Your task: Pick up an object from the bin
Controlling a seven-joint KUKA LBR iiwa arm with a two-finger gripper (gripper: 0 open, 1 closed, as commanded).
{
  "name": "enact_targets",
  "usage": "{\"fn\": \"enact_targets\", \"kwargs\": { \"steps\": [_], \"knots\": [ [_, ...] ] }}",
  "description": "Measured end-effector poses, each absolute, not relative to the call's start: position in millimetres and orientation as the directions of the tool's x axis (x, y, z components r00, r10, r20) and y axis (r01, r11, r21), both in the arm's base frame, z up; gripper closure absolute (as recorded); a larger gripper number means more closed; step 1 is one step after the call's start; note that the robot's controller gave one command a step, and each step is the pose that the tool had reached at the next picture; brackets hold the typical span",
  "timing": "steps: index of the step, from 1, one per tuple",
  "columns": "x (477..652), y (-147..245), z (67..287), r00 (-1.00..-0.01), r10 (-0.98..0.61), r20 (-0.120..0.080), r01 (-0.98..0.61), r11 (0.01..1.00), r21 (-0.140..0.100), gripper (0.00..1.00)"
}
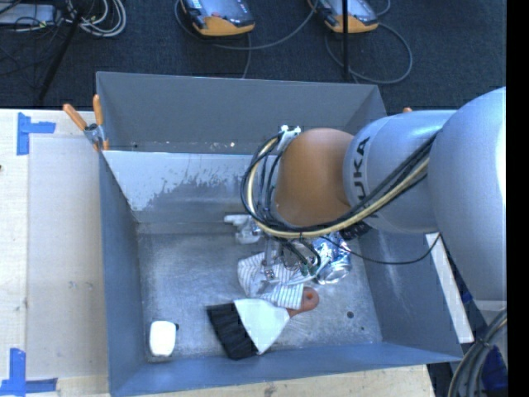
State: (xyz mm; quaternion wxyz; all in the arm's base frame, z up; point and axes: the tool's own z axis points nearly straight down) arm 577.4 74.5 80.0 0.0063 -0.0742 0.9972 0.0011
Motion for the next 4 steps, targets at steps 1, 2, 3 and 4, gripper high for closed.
{"fn": "enact_targets", "kwargs": {
  "steps": [1,2,3,4],
  "knots": [
    [609.4,12.4,81.1,-0.908,-0.420,0.001,-0.420,0.908,0.006,1.00],
    [609.4,12.4,81.1,-0.908,-0.420,0.001,-0.420,0.908,0.006,1.00],
    [596.4,17.6,84.3,-0.860,-0.511,-0.012,-0.510,0.860,-0.008,1.00],
    [583.6,20.7,126.1,-0.786,-0.618,0.005,-0.618,0.786,0.006,1.00]
  ]
}}
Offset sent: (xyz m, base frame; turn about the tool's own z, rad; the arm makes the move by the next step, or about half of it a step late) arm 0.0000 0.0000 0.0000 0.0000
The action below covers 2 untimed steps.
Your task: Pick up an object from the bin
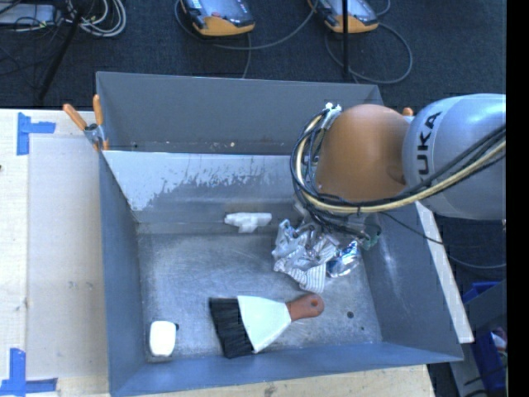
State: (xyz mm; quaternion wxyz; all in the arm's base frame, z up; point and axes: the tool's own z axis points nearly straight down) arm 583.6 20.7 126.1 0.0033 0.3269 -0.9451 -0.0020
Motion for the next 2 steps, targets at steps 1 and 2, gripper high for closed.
{"fn": "enact_targets", "kwargs": {
  "steps": [1,2],
  "knots": [
    [593.2,19.7,160.2,-0.816,-0.578,-0.007,-0.578,0.816,-0.002,1.00],
    [576.9,9.6,164.1,-0.815,-0.580,0.000,-0.580,0.815,0.002,1.00]
  ]
}}
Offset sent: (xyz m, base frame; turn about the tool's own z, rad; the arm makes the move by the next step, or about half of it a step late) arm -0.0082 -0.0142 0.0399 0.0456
